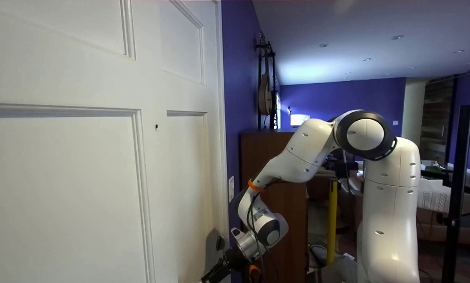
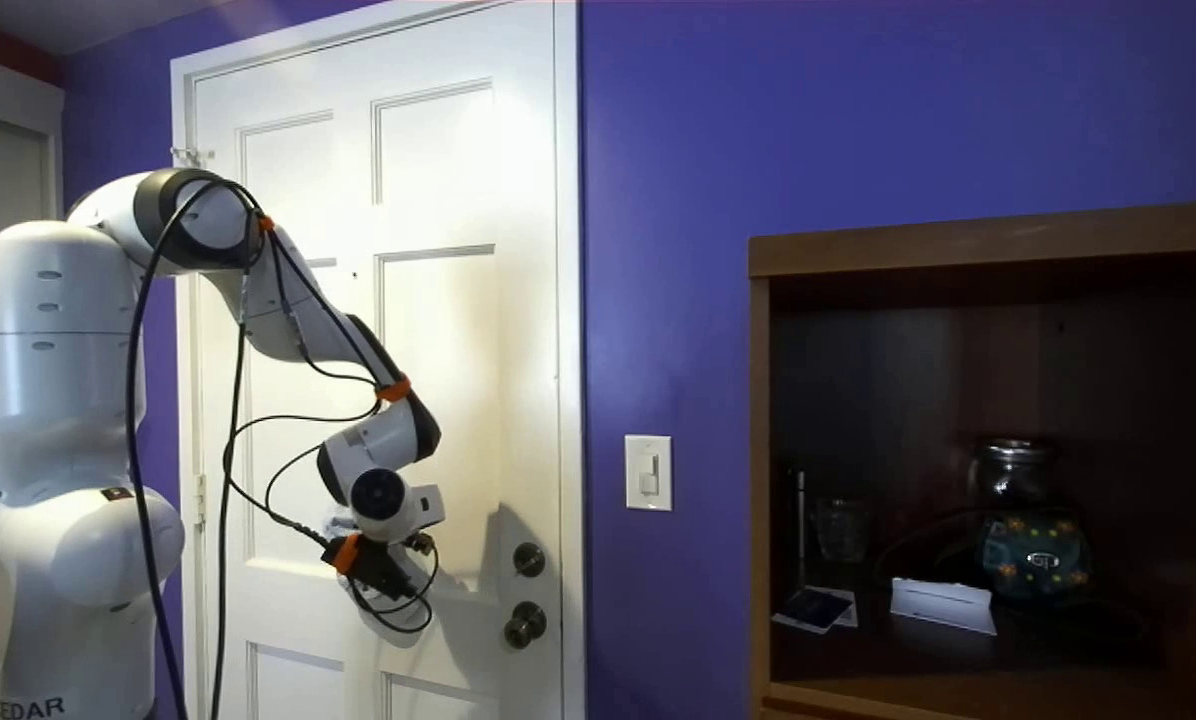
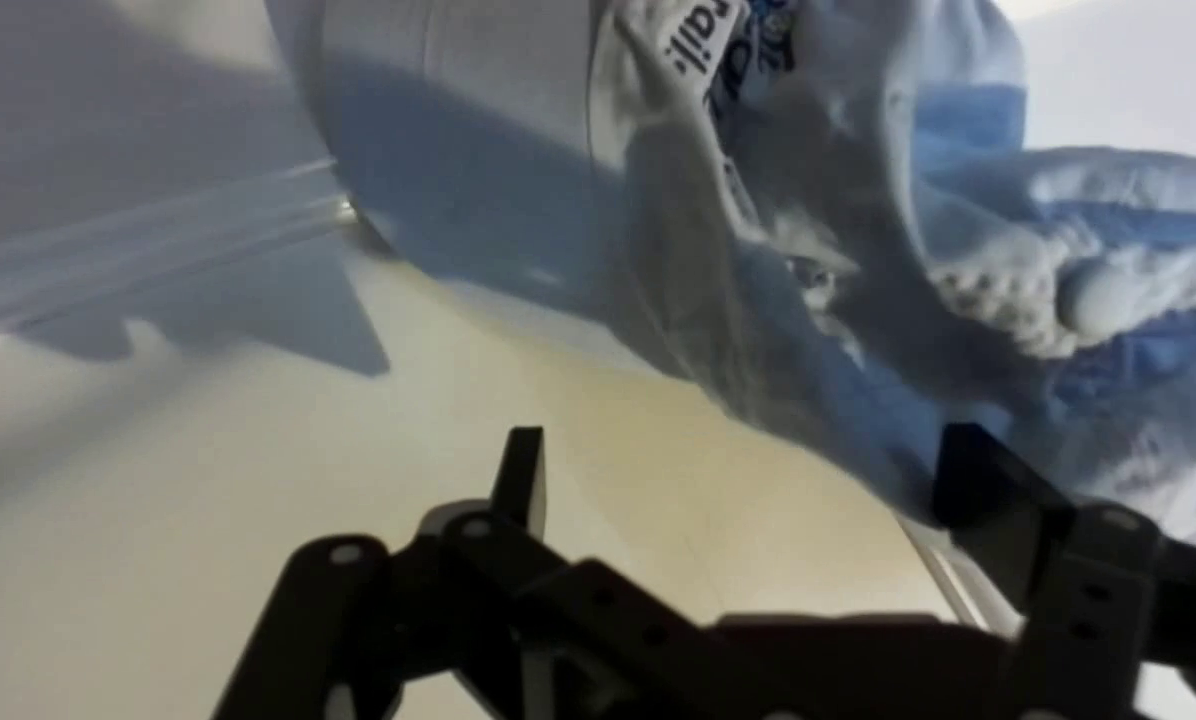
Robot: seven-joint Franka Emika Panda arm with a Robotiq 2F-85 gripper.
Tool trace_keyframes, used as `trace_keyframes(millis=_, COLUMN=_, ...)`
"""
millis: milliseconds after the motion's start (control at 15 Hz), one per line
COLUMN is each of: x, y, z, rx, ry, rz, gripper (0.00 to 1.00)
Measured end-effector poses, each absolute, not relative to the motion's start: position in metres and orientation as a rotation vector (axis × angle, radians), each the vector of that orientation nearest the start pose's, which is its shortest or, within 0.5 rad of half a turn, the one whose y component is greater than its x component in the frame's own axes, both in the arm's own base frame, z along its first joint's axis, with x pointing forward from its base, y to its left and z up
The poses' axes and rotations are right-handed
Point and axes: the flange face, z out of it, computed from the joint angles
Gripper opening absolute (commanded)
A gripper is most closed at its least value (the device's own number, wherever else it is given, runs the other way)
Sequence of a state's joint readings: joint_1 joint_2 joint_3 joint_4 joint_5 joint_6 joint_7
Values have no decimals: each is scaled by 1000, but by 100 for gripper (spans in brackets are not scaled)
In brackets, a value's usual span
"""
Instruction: Remove the white cap from the cabinet top and hang it on the door coat hanging hook
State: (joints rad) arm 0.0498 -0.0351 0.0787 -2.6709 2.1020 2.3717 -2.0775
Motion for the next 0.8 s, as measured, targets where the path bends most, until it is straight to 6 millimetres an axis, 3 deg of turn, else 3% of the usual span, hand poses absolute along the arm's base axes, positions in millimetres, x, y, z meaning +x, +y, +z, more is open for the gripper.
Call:
trace_keyframes(millis=333, x=398, y=65, z=270, rx=-2210, ry=-299, rz=-863, gripper=100)
trace_keyframes(millis=800, x=392, y=62, z=312, rx=-2273, ry=-401, rz=-660, gripper=100)
